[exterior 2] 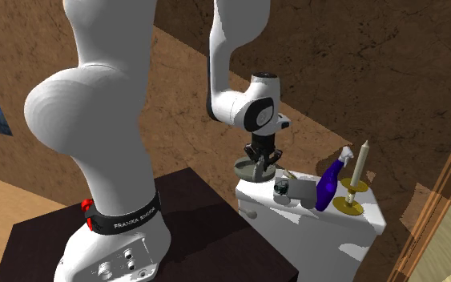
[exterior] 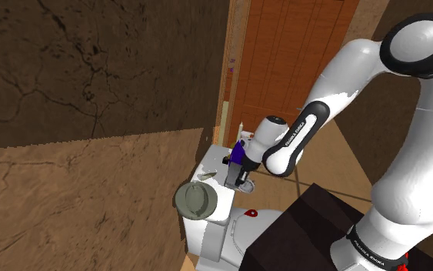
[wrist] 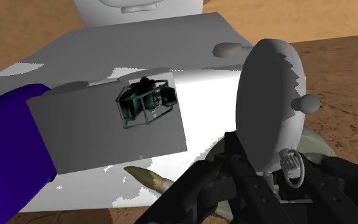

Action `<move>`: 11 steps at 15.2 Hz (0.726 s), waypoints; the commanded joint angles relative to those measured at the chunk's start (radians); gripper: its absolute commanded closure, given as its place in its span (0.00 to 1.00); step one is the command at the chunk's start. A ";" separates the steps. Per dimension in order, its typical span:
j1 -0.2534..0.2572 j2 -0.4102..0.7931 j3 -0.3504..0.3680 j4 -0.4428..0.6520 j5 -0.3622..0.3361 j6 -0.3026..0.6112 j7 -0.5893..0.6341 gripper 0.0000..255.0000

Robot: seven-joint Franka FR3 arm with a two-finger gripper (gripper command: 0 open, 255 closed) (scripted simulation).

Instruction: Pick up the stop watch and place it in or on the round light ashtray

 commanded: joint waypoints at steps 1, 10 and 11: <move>0.080 0.012 -0.037 0.036 0.000 -0.016 0.042 1.00; 0.455 0.163 -0.214 0.312 -0.032 -0.112 0.261 1.00; 0.473 0.175 -0.220 0.334 -0.033 -0.121 0.274 1.00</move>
